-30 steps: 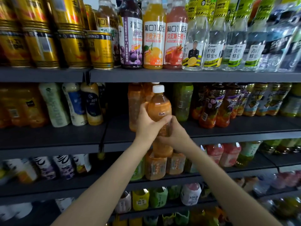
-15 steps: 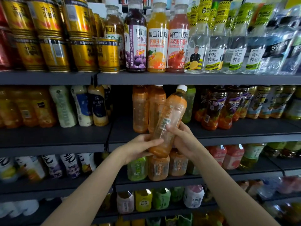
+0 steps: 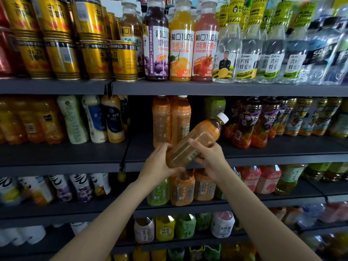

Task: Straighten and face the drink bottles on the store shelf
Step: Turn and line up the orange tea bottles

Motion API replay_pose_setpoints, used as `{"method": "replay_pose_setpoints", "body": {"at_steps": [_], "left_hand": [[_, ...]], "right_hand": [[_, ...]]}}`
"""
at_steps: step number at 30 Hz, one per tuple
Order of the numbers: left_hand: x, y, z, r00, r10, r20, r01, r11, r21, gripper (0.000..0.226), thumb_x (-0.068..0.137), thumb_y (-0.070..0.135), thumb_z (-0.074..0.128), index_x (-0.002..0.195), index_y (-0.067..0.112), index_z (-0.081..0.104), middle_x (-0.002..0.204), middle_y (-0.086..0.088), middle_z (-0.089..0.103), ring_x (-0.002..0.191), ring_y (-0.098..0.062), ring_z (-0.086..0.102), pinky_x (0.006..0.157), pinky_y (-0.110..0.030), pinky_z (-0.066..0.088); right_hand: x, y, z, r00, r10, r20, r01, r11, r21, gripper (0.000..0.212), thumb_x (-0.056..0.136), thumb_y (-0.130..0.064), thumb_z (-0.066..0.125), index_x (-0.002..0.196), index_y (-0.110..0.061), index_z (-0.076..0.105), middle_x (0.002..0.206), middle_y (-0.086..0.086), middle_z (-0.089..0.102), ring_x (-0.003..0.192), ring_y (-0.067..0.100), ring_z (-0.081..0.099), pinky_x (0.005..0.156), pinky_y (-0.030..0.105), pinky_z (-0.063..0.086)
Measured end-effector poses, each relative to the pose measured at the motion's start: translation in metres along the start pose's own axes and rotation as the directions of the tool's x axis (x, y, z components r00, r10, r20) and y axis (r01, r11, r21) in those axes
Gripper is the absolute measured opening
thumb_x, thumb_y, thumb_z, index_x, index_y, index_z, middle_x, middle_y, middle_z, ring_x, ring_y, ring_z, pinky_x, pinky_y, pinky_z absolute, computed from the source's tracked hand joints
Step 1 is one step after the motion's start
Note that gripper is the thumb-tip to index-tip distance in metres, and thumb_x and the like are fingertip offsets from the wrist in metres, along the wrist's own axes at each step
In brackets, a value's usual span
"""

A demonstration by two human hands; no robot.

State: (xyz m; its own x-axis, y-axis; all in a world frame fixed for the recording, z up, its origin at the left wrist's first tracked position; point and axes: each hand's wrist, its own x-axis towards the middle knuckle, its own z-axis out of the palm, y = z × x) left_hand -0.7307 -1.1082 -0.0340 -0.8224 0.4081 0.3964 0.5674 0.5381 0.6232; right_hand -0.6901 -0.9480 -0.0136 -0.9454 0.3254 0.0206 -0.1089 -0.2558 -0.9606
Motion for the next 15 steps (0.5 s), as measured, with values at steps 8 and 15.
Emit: {"method": "replay_pose_setpoints", "body": {"at_steps": [8,15], "left_hand": [[-0.001,-0.005,-0.023,0.89,-0.194,0.412,0.442,0.584,-0.681,0.063,0.065,0.029,0.074,0.123,0.015,0.052,0.122,-0.006,0.061,0.106,-0.015,0.062,0.089,-0.028,0.052],[-0.002,0.001,-0.019,0.992,0.089,-0.091,-0.106,0.972,-0.208,0.071,0.065,0.022,0.084,0.121,0.027,0.041,0.121,0.006,0.048,0.113,-0.01,0.047,0.091,-0.029,0.043]], "right_hand": [[0.0,-0.013,-0.007,0.989,-0.02,0.146,-0.032,0.936,0.35,0.056,0.077,-0.018,0.064,0.128,-0.006,0.047,0.117,0.011,0.063,0.11,0.024,0.061,0.083,0.032,0.055],[0.001,-0.018,-0.017,0.976,0.21,0.05,-0.214,0.907,0.364,0.055,0.081,-0.027,0.07,0.125,-0.007,0.044,0.112,0.018,0.061,0.102,0.029,0.062,0.08,0.04,0.054]]}}
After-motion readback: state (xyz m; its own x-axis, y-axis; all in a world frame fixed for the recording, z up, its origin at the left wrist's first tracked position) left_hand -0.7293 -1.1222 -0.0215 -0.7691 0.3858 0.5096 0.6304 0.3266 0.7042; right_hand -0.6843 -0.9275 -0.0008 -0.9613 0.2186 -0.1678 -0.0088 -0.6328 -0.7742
